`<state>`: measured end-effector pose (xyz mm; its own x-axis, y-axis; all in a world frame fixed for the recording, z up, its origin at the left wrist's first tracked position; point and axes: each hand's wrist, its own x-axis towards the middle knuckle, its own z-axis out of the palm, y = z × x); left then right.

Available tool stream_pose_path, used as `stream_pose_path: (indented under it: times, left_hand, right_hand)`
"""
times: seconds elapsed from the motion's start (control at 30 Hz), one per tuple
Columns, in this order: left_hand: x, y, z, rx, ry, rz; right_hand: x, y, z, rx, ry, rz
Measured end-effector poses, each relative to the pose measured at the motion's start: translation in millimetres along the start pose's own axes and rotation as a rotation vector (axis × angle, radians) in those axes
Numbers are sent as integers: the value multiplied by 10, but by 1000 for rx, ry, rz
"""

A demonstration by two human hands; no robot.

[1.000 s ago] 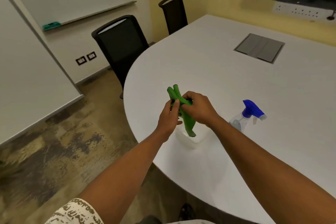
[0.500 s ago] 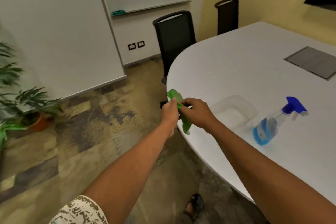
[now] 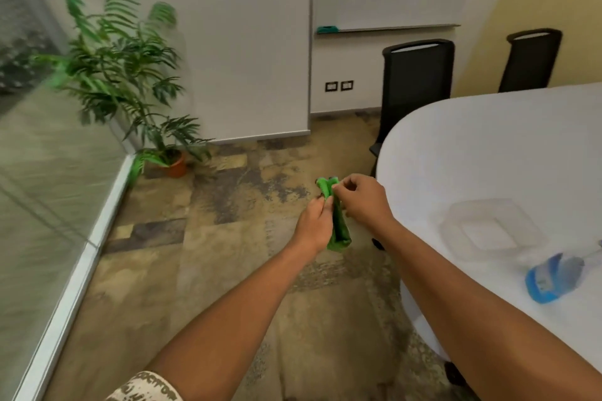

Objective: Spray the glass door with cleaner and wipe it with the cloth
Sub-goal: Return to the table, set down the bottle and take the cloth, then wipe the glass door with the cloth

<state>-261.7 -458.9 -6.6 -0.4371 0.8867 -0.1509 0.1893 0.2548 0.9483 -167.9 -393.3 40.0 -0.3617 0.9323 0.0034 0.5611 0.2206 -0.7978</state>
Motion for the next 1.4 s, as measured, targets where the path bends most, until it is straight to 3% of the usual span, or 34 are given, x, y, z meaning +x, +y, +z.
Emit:
stream_pose_path:
  times: [0.17, 0.3, 0.47, 0.7, 0.87, 1.0, 1.4]
  left_hand:
    - [-332, -105, -184, 0, 115, 21]
    - [-735, -244, -253, -74, 251, -26]
    - [-1278, -381, -332, -124, 454, -60]
    - [-2208, -560, -508, -137, 598, -148]
    - [-3010, -681, -837, -143, 759, -151]
    - [-3672, -783, -1089, -191, 847, -133]
    - [-6227, -1274, -1553, -342, 1152, -244]
  right_hand:
    - [-205, -177, 161, 62, -134, -71]
    - [-439, -262, 274, 37, -372, -139]
    - [-870, -313, 333, 181, -676, -113]
    - [-1343, -296, 609, 205, -803, -298]
    - [-1800, -413, 874, 248, -1136, -414]
    - [-2385, -576, 1097, 247, -1467, -362]
    - [-4810, -1119, 1712, 209, -1609, -478]
